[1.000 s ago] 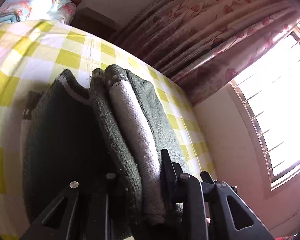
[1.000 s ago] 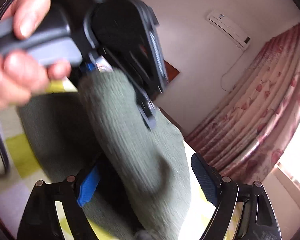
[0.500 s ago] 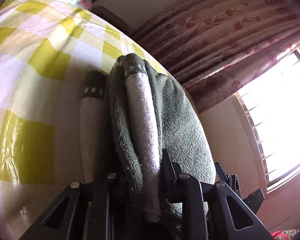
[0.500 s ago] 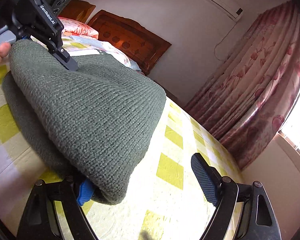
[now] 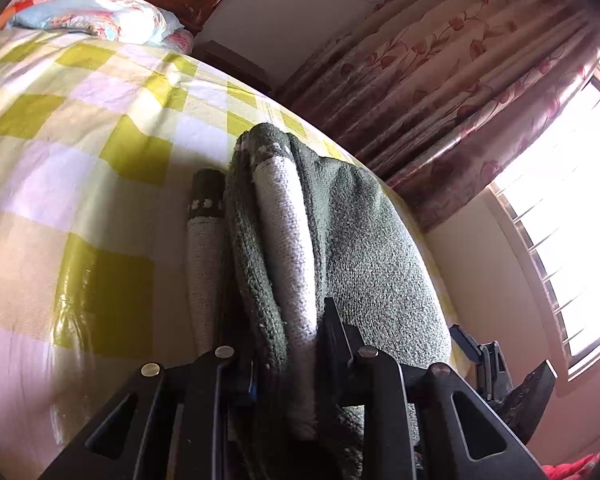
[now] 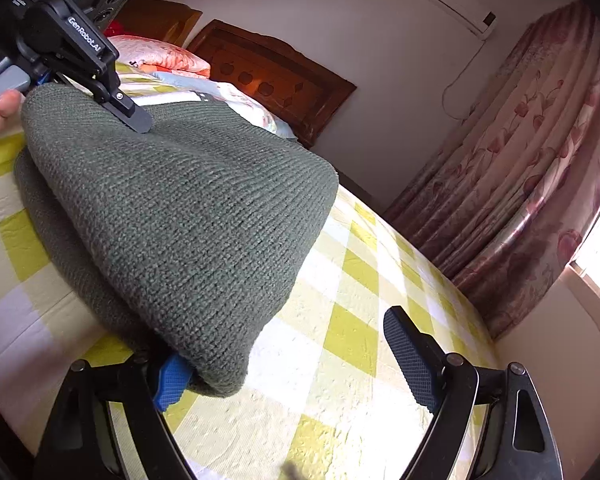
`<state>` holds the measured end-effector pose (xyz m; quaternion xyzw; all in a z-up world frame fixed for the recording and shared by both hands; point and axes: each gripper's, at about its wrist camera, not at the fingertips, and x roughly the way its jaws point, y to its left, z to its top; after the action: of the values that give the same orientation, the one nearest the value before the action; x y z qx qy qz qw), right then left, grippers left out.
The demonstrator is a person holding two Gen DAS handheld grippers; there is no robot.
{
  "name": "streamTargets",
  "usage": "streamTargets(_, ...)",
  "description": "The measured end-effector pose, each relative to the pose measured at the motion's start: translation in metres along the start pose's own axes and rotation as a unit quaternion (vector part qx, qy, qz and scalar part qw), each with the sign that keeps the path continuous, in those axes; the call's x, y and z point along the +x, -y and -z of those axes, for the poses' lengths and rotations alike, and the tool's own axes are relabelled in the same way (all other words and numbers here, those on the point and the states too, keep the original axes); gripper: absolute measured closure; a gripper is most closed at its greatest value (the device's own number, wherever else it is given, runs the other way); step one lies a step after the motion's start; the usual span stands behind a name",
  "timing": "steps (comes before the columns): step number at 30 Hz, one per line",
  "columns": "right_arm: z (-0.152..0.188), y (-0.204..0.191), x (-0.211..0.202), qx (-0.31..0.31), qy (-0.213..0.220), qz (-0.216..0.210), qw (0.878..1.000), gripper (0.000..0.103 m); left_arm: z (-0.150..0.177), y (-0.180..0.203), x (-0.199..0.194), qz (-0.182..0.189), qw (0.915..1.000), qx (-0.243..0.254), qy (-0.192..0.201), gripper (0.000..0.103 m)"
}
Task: Fold small clothes
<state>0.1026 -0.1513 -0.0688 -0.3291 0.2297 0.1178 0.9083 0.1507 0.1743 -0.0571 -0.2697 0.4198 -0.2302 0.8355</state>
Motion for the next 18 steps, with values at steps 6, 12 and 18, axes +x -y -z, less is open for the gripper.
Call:
streamTargets(6, 0.009, 0.034, -0.020, 0.052, 0.016, -0.174, 0.983, 0.000, 0.005, 0.013, -0.034, -0.079, 0.9966, 0.017, 0.018, 0.068)
streamTargets(12, -0.002, 0.084, -0.028, 0.186, 0.058, -0.233, 0.953, 0.000, 0.017, 0.070, -0.078, -0.168, 0.9747, 0.091, 0.115, 0.068)
streamTargets(18, -0.026, 0.073, -0.004, 0.232, 0.054, -0.250, 0.939, 0.060, 0.030, 0.117, -0.012, -0.175, 0.9662, 0.182, 0.052, 0.066)
